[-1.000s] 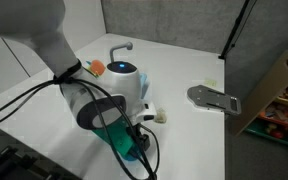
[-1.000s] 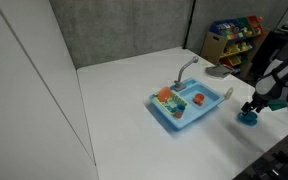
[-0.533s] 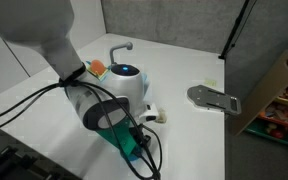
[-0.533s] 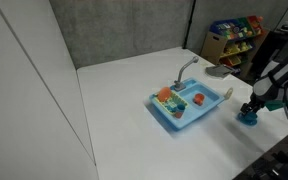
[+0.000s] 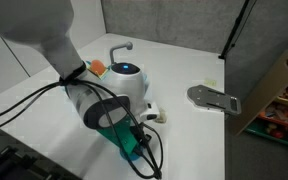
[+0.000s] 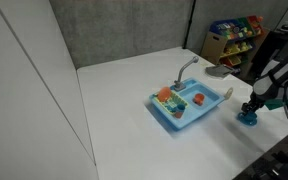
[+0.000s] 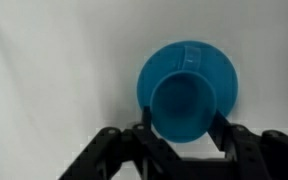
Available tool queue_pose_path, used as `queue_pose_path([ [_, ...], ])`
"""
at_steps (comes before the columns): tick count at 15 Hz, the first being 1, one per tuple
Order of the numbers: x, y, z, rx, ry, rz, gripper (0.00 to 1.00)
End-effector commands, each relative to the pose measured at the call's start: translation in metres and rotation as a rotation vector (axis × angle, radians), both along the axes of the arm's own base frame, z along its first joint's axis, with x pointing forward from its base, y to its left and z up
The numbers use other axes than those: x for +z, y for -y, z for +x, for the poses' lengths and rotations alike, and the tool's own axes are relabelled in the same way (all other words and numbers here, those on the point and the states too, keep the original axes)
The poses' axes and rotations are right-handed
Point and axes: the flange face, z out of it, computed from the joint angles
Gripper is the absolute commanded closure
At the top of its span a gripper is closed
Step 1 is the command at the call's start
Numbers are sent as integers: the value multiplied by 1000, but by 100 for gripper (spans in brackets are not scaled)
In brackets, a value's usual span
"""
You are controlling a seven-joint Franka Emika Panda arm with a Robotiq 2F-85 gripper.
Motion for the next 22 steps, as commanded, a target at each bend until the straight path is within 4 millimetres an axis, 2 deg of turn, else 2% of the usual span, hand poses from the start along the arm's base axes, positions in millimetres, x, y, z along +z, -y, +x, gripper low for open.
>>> queue_pose_path([
  [1, 20, 1, 2, -5, 7, 5, 68],
  [5, 48, -5, 11, 5, 32, 16, 68],
  [9, 86, -21, 22, 32, 44, 46, 68],
  [16, 163, -73, 33, 108, 88, 82, 68],
  [22, 203, -122, 53, 125, 77, 78, 68],
])
